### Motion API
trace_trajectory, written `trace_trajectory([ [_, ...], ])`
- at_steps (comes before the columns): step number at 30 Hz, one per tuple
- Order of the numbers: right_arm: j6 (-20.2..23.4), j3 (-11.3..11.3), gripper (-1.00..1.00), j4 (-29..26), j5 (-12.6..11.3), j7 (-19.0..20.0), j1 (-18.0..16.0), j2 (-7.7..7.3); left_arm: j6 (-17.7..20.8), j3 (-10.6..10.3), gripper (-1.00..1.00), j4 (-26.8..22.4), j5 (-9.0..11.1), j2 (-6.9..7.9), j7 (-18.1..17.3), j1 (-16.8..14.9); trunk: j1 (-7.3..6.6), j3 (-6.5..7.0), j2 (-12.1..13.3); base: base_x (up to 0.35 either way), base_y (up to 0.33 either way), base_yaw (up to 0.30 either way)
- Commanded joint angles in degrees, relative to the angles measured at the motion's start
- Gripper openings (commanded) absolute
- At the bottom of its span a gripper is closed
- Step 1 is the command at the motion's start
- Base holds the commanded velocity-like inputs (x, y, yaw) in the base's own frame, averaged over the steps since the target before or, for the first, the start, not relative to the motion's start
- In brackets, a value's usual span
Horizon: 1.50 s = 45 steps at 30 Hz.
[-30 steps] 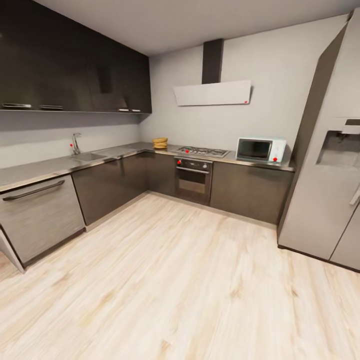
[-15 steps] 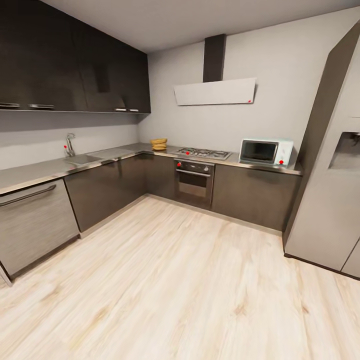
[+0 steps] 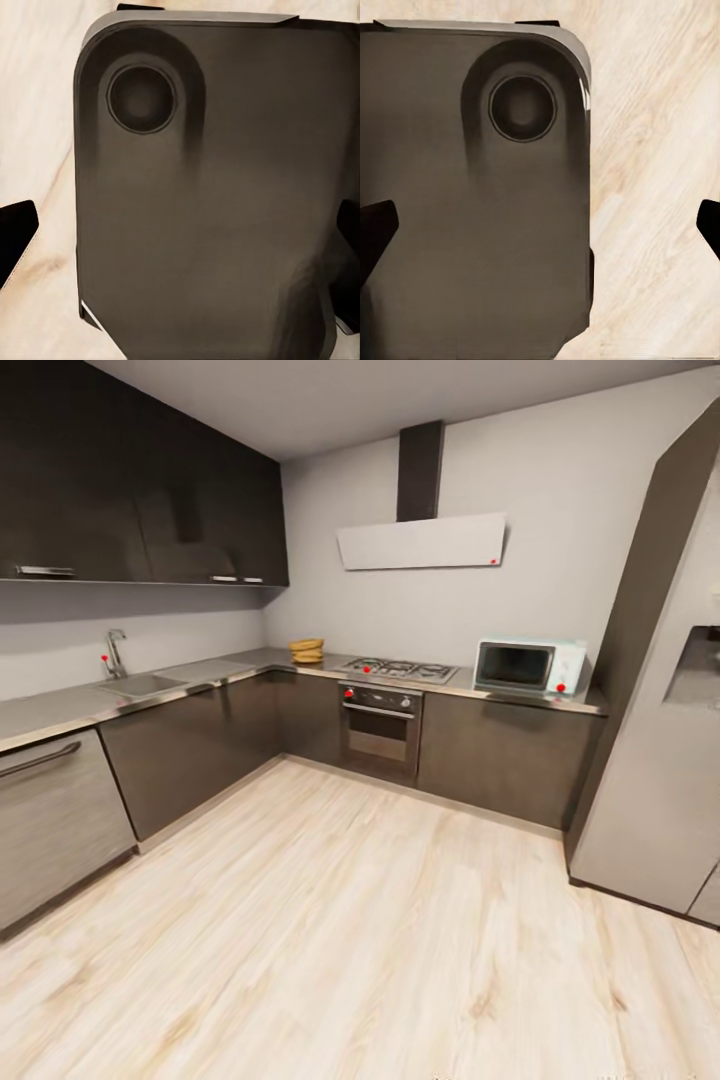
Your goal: In the kitchen, take the popcorn bag from the countertop, put it into the microwave, and heat it until the popcorn is cooked so the cooked popcorn ends up inside the bag.
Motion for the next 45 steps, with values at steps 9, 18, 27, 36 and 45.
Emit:
trace_trajectory([
  [9,-0.2,-1.0,1.0,0.1,-0.1,0.0,0.0,-0.14,-0.1,0.1,1.0,0.0,0.3,0.0,-0.2,0.0,0.0,-0.04,0.0,0.006,0.0,-0.247],
  [18,-0.3,-1.0,1.0,0.1,-0.1,0.0,0.0,-0.14,-0.1,0.1,1.0,0.0,0.4,0.0,-0.2,0.0,0.0,-0.04,0.0,0.0,0.0,-0.25],
  [27,-0.3,-1.0,1.0,0.1,-0.1,0.0,0.0,-0.14,-0.1,0.1,1.0,0.0,0.3,0.0,-0.2,0.0,0.0,-0.04,0.0,0.0,0.0,-0.25],
  [36,-0.3,-1.0,1.0,0.1,-0.1,0.0,0.0,-0.14,-0.1,0.1,1.0,0.0,0.3,0.0,-0.2,0.0,0.0,-0.04,0.0,0.0,0.0,-0.25],
  [45,-0.3,-1.0,1.0,0.1,-0.1,0.0,0.0,-0.14,-0.1,0.0,1.0,0.0,0.2,0.0,-0.2,0.0,0.0,-0.04,0.0,0.007,0.0,-0.25],
])
